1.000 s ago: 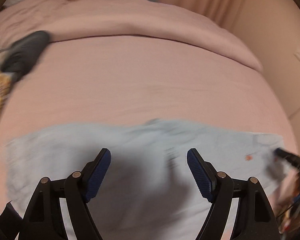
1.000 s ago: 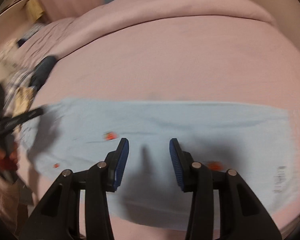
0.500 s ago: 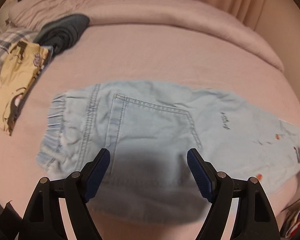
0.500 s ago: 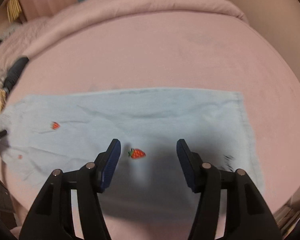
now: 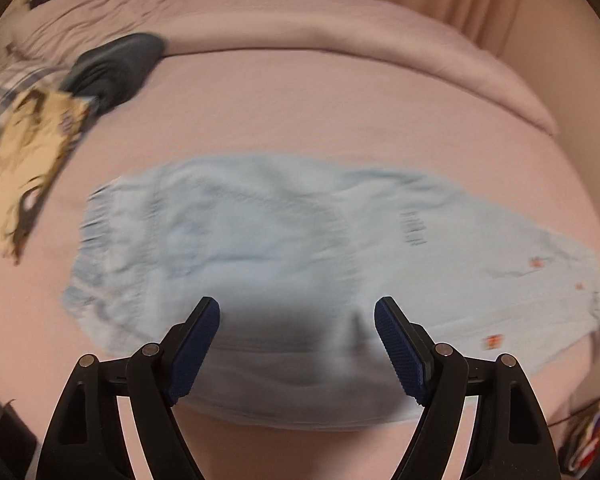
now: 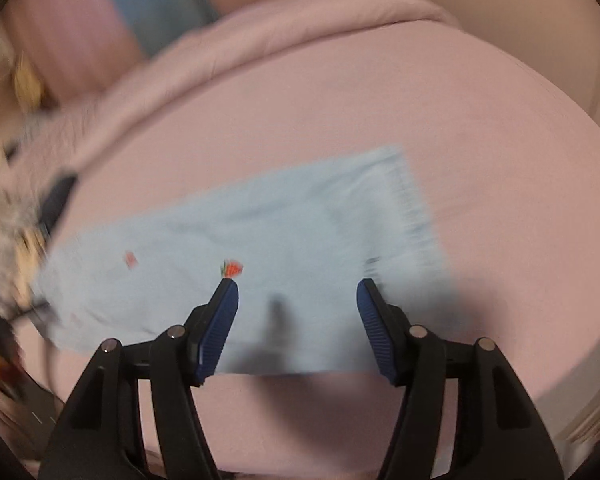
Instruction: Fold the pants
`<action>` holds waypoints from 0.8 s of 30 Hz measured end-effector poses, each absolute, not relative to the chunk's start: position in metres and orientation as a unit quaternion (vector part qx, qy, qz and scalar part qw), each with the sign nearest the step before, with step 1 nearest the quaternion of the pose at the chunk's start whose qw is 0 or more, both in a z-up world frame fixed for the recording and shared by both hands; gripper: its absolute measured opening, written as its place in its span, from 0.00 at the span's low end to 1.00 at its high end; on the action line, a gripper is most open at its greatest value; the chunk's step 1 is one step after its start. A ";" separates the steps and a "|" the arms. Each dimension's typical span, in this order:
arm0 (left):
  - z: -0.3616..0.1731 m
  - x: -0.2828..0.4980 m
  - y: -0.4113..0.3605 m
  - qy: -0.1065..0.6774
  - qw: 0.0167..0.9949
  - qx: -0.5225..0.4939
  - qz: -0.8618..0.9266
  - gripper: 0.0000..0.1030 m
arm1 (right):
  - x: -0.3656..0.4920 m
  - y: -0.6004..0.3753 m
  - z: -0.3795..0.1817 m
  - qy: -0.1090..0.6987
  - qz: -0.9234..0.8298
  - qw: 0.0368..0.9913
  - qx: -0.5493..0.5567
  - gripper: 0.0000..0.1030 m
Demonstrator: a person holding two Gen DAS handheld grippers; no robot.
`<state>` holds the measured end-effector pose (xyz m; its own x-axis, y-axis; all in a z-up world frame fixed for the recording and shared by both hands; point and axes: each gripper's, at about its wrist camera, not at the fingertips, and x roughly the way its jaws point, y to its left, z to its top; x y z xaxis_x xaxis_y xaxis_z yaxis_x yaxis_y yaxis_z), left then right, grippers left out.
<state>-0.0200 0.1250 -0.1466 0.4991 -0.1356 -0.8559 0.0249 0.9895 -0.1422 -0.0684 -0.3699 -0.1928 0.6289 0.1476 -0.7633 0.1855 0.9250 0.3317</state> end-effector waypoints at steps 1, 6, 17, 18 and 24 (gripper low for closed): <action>-0.146 -0.022 0.117 0.497 0.863 -0.060 -0.063 0.78 | -0.078 -0.385 -0.189 0.417 -0.020 0.880 0.226 0.60; -0.145 -0.009 0.035 0.507 0.838 -0.059 -0.191 0.78 | -0.123 -0.429 -0.204 0.399 -0.061 0.848 0.343 0.62; -0.146 -0.005 -0.130 0.525 0.770 -0.033 -0.360 0.78 | -0.136 -0.408 -0.232 0.398 -0.041 0.821 0.408 0.62; -0.152 -0.002 -0.137 0.532 0.766 -0.037 -0.360 0.78 | -0.135 -0.407 -0.232 0.397 -0.045 0.822 0.406 0.62; -0.177 0.006 -0.144 0.571 0.746 -0.042 -0.340 0.78 | -0.120 -0.412 -0.231 0.381 -0.069 0.838 0.385 0.62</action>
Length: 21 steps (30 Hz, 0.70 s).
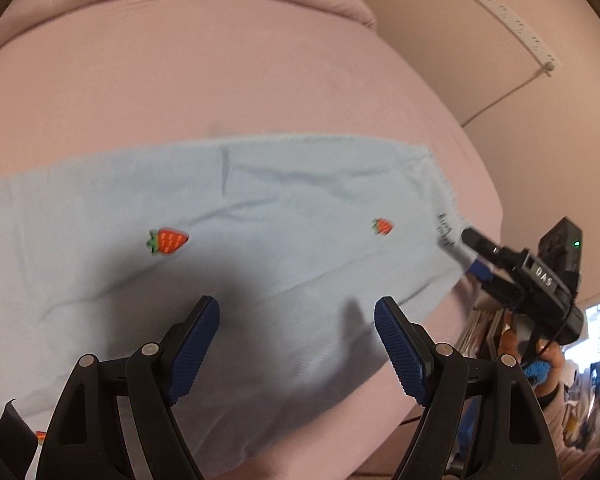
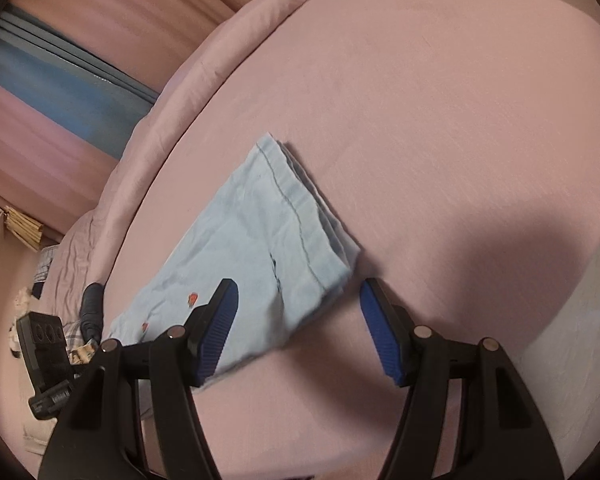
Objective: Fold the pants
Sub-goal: 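Grasp the pant leg edge with the right tool and lift it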
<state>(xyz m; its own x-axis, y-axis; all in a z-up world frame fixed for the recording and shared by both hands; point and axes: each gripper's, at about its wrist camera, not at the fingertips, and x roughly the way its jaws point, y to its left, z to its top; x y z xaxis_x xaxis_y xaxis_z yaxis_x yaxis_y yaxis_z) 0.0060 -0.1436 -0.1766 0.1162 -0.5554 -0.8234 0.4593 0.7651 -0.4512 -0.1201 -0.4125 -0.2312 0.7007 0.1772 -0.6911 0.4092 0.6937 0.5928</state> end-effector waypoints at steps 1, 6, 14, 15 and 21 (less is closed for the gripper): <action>-0.178 0.006 -0.143 0.571 0.745 -0.044 -0.340 0.78 | -0.117 -0.411 -0.231 0.378 -0.072 0.841 0.380 0.62; -0.180 0.006 -0.145 0.574 0.743 -0.043 -0.341 0.78 | -0.107 -0.410 -0.231 0.369 -0.089 0.852 0.360 0.56; -0.182 0.004 -0.146 0.570 0.747 -0.023 -0.343 0.78 | -0.111 -0.424 -0.236 0.360 -0.071 0.839 0.402 0.18; -0.183 0.004 -0.145 0.570 0.746 -0.026 -0.343 0.78 | -0.111 -0.424 -0.235 0.358 -0.070 0.839 0.404 0.17; -0.188 0.009 -0.143 0.573 0.742 -0.041 -0.345 0.78 | -0.109 -0.417 -0.218 0.350 -0.058 0.855 0.378 0.15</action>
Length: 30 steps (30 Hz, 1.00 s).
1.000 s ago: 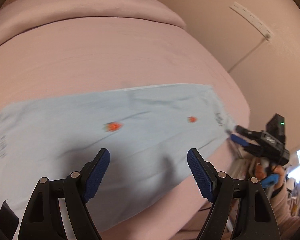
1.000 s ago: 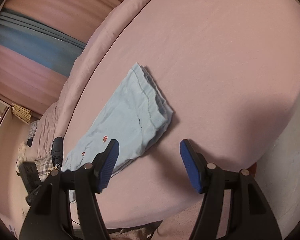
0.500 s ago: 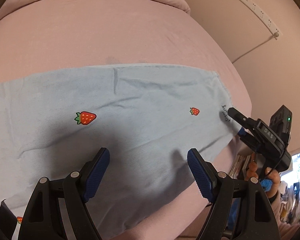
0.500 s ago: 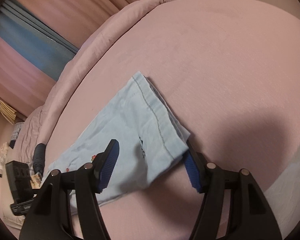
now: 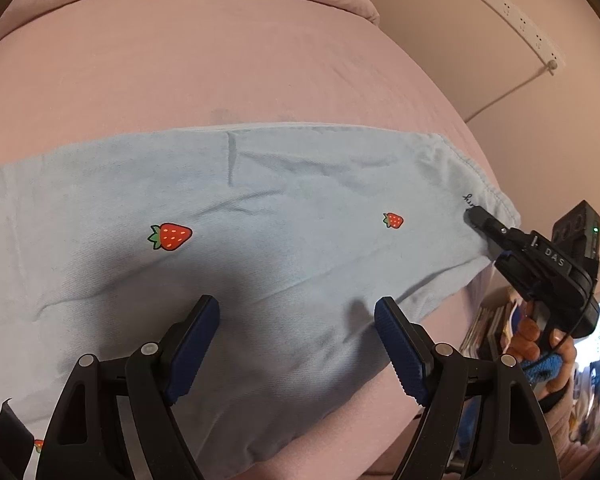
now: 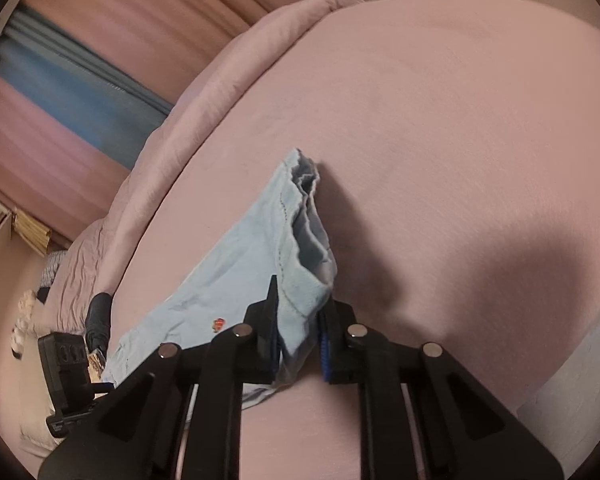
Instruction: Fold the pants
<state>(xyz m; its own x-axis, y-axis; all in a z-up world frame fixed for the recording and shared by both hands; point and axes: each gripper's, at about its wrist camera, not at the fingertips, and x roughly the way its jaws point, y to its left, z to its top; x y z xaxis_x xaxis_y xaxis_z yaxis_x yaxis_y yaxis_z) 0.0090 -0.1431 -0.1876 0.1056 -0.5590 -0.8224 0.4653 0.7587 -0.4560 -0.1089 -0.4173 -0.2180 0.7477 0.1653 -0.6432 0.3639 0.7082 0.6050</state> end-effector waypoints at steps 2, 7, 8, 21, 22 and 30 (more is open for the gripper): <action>-0.187 0.011 -0.142 0.574 0.740 -0.046 -0.347 0.78 | -0.108 -0.413 -0.211 0.349 -0.055 0.862 0.363 0.15; -0.160 0.034 -0.091 0.534 0.786 -0.084 -0.300 0.78 | -0.101 -0.411 -0.198 0.384 -0.108 0.869 0.294 0.31; -0.155 0.042 -0.073 0.526 0.795 -0.100 -0.285 0.78 | -0.101 -0.411 -0.195 0.386 -0.131 0.870 0.276 0.40; -0.188 0.028 0.078 0.503 0.851 -0.101 -0.112 0.75 | 0.010 -0.262 -0.162 0.444 0.216 0.848 0.195 0.43; -0.187 0.025 0.078 0.500 0.853 -0.101 -0.113 0.75 | 0.035 -0.229 -0.167 0.460 0.252 0.833 0.179 0.44; -0.192 -0.004 0.110 0.473 0.858 -0.130 -0.154 0.75 | 0.168 -0.096 -0.227 0.578 0.325 0.732 0.157 0.43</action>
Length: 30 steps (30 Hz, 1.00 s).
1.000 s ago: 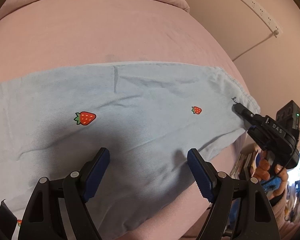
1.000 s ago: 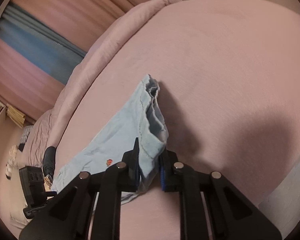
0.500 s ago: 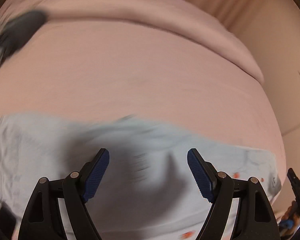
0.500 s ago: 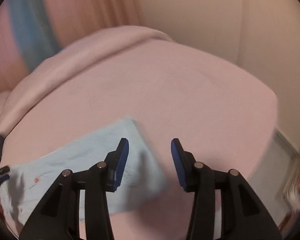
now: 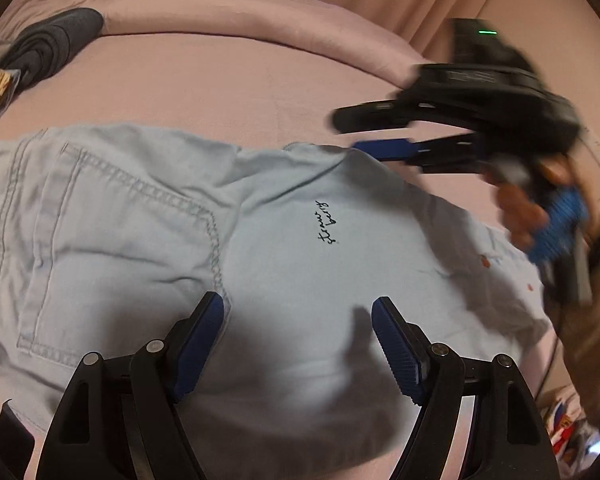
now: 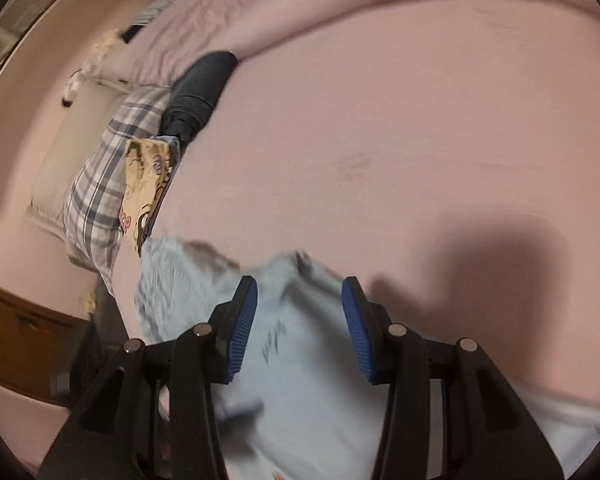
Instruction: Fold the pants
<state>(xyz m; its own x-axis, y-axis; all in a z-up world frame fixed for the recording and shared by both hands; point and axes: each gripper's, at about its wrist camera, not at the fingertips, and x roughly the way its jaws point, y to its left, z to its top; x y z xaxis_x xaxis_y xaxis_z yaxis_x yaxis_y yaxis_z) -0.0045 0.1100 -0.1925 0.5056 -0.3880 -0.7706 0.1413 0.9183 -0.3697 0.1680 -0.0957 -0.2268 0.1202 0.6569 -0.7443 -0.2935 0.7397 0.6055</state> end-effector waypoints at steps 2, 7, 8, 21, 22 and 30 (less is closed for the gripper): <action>-0.194 -0.007 0.114 0.467 0.859 -0.137 -0.161 0.75 | 0.174 -0.084 -0.240 0.612 0.332 0.698 0.168 0.41; -0.196 -0.020 0.129 0.464 0.861 -0.128 -0.167 0.75 | 0.157 -0.057 -0.241 0.661 0.378 0.625 0.172 0.34; -0.197 -0.021 0.129 0.463 0.861 -0.127 -0.167 0.75 | 0.157 -0.055 -0.241 0.665 0.380 0.622 0.164 0.27; -0.178 -0.008 0.122 0.491 0.846 -0.137 -0.159 0.75 | 0.187 -0.084 -0.221 0.606 0.297 0.721 0.157 0.08; -0.172 -0.004 0.126 0.486 0.847 -0.146 -0.159 0.75 | 0.180 -0.087 -0.210 0.590 0.314 0.727 0.156 0.08; -0.188 0.071 0.154 0.503 0.853 -0.129 -0.054 0.64 | 0.133 -0.074 -0.212 0.581 0.366 0.719 0.107 0.14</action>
<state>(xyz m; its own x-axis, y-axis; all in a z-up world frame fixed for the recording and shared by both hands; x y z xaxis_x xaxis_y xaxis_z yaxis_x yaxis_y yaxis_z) 0.0707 0.1540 -0.1875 0.4892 -0.2210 -0.8437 -0.0375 0.9612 -0.2735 0.1329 -0.0743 -0.2120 0.0579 0.6512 -0.7567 -0.4023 0.7089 0.5793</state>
